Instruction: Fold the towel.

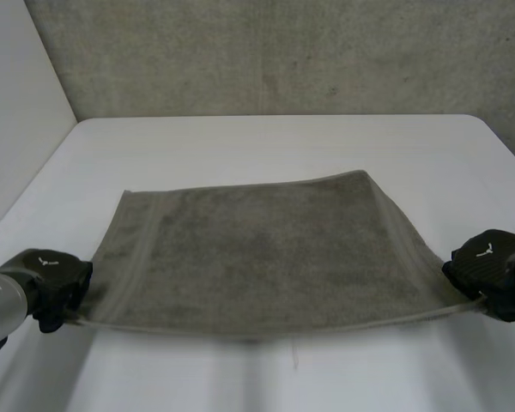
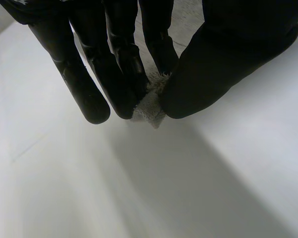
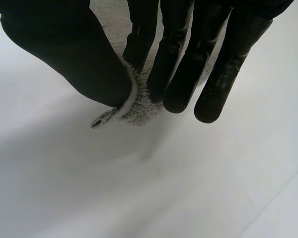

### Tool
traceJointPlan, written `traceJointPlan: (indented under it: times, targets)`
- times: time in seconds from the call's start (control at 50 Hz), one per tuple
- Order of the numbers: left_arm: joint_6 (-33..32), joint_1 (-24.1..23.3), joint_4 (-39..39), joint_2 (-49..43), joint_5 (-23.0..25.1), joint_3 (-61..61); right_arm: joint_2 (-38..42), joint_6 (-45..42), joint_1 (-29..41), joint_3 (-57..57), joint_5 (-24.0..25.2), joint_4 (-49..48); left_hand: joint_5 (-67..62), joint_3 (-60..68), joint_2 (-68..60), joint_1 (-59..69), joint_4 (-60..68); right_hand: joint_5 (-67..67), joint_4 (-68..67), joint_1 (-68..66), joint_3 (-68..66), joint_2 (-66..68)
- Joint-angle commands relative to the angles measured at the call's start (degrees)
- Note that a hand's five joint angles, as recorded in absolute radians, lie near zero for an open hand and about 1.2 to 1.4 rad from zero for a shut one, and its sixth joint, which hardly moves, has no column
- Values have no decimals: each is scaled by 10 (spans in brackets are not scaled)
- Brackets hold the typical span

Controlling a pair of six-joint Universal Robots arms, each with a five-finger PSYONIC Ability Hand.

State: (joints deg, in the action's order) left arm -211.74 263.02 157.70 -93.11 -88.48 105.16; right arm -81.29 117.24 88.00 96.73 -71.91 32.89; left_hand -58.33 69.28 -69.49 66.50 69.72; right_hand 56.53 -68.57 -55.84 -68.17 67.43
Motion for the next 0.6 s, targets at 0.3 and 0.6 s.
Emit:
traceJointPlan:
  times: [0.3,0.6]
  targets:
    - [2,-73,6,-291,-26,-428,205,39,152,-351,-146,-170,-117,107,-105,135,103,135,-114,-242,-118,126]
    - [175,-96,233,-368,-33,-857,156,149,157,-453,-156,-566,-117,107,-105,135,103,135,-114,-242,-118,126]
